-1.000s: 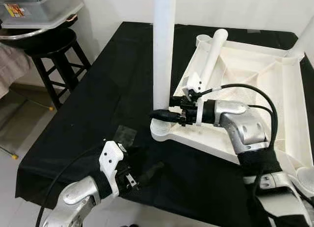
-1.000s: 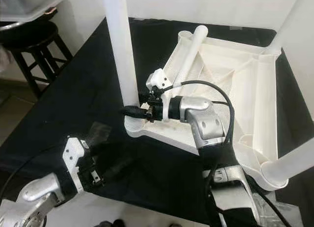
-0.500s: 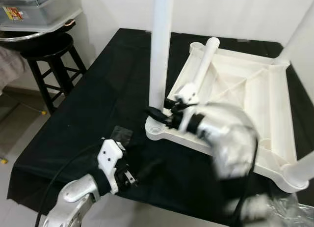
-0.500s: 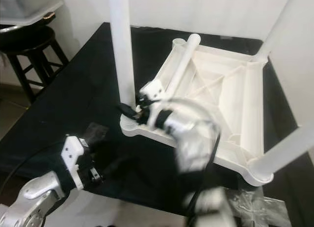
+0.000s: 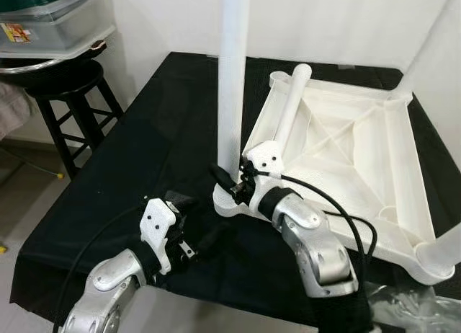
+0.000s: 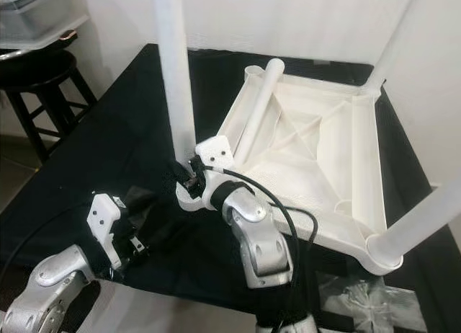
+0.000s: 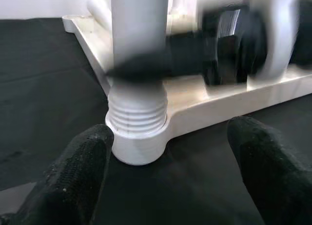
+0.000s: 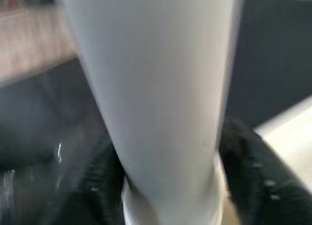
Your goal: Building children table
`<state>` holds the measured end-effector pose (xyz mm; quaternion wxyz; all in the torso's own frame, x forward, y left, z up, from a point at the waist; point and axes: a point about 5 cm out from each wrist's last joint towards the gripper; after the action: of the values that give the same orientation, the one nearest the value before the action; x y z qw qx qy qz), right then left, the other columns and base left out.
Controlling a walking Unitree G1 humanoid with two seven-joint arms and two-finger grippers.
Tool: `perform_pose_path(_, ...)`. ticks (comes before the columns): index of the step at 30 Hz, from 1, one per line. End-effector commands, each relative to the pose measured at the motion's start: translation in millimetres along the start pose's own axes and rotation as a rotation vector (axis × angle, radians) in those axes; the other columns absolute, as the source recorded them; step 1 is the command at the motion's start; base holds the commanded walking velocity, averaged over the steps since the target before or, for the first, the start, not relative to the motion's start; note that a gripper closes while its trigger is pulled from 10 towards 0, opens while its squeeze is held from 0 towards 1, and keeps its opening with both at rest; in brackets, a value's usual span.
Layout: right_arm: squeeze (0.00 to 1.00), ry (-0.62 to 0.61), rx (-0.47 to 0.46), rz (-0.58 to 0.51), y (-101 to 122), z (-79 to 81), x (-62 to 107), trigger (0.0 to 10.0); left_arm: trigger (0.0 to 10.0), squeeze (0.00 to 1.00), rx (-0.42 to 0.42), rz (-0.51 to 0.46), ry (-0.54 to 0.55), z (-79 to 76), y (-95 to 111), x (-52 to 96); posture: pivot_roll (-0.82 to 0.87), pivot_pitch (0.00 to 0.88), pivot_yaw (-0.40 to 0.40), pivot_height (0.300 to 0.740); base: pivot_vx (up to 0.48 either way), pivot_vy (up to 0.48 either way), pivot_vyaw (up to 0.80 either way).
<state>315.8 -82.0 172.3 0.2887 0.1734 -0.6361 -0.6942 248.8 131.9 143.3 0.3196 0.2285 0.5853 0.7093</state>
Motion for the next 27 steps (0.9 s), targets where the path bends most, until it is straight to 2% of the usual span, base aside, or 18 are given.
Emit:
perform_pose_path(1,1.0,0.134,-0.006,0.002,7.1,1.7,2.9,10.0,10.0,0.0,-0.003,0.032,-0.004,-1.4,-7.0,1.0,-0.03,0.188,0.01,0.74,0.0,0.0,0.0)
perform_pose_path(2,1.0,0.238,0.054,-0.014,14.2,3.6,4.5,10.0,10.0,0.0,-0.003,0.033,-0.005,-1.6,-7.4,0.5,-0.03,0.187,0.011,0.74,0.0,0.0,0.0)
perform_pose_path(3,1.0,0.238,0.054,-0.014,14.2,3.6,4.5,10.0,10.0,0.0,-0.003,0.033,-0.005,-1.6,-7.4,0.5,-0.03,0.187,0.011,0.74,0.0,0.0,0.0)
perform_pose_path(4,1.0,0.341,0.072,-0.016,20.1,2.3,5.1,10.0,10.0,0.0,-0.002,0.032,-0.006,-1.8,-8.0,-0.8,-0.03,0.181,0.009,0.74,0.0,0.0,0.0)
perform_pose_path(5,1.0,0.341,0.072,-0.016,20.1,2.3,5.1,10.0,10.0,0.0,-0.002,0.032,-0.006,-1.8,-8.0,-0.8,-0.03,0.181,0.009,0.74,0.0,0.0,0.0)
perform_pose_path(6,1.0,0.396,0.079,-0.018,23.7,0.1,5.6,10.0,10.0,0.0,-0.001,0.031,-0.007,-2.1,-8.5,-1.8,-0.03,0.179,0.007,0.74,0.0,0.0,0.0)
perform_pose_path(7,0.0,0.456,0.103,-0.006,29.4,-5.5,1.6,10.0,10.0,0.0,-0.003,0.032,-0.009,-2.8,-9.1,-3.1,-0.02,0.172,-0.003,0.74,0.0,0.0,0.0)
perform_pose_path(8,0.0,0.456,0.103,-0.006,29.4,-5.5,1.6,10.0,10.0,0.0,-0.003,0.032,-0.009,-2.8,-9.1,-3.1,-0.02,0.172,-0.003,0.74,0.0,0.0,0.0)
perform_pose_path(10,0.0,0.537,0.134,0.022,38.7,-12.2,-7.3,10.0,10.0,0.0,-0.013,0.036,-0.011,-3.9,-10.0,-4.7,-0.01,0.167,-0.005,0.74,0.0,0.0,0.0)
perform_pose_path(15,0.0,0.58,0.152,0.035,43.3,-13.4,-12.7,10.0,10.0,0.0,-0.017,0.038,-0.008,-4.5,-10.5,-5.0,0.0,0.164,-0.01,0.74,0.0,0.0,0.0)
perform_pose_path(16,0.0,0.623,0.139,0.045,47.7,-13.4,-19.2,0.0,10.0,0.0,-0.023,0.04,-0.003,-5.3,-11.2,-4.9,0.01,0.159,-0.012,0.74,0.0,0.0,0.0)
perform_pose_path(20,0.0,0.664,0.126,0.063,51.7,-14.5,-27.1,0.0,10.0,0.0,-0.032,0.041,0.008,-7.2,-11.7,-4.3,0.01,0.16,-0.011,0.74,0.0,0.0,0.0)
perform_pose_path(24,0.0,0.657,0.127,0.055,51.8,-17.1,-25.3,0.0,10.0,0.0,-0.031,0.04,0.011,-7.2,-11.8,-4.1,0.01,0.162,-0.009,0.74,0.0,0.0,0.0)
perform_pose_path(27,0.0,0.58,0.136,0.023,50.5,-26.5,-18.4,0.0,10.0,0.0,-0.028,0.038,0.018,-6.7,-11.8,-3.9,0.0,0.167,-0.005,0.74,0.0,0.0,0.0)
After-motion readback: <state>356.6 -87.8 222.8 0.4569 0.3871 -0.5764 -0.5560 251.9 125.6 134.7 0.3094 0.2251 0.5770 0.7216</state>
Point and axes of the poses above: a point about 5 cm out from each wrist's last joint towards the gripper, its own x axis pointing back from the gripper into the wrist, its own y axis along the axis of the wrist's last joint, z = x × y, and after that the axes turned 9 degrees about -x, right-handed
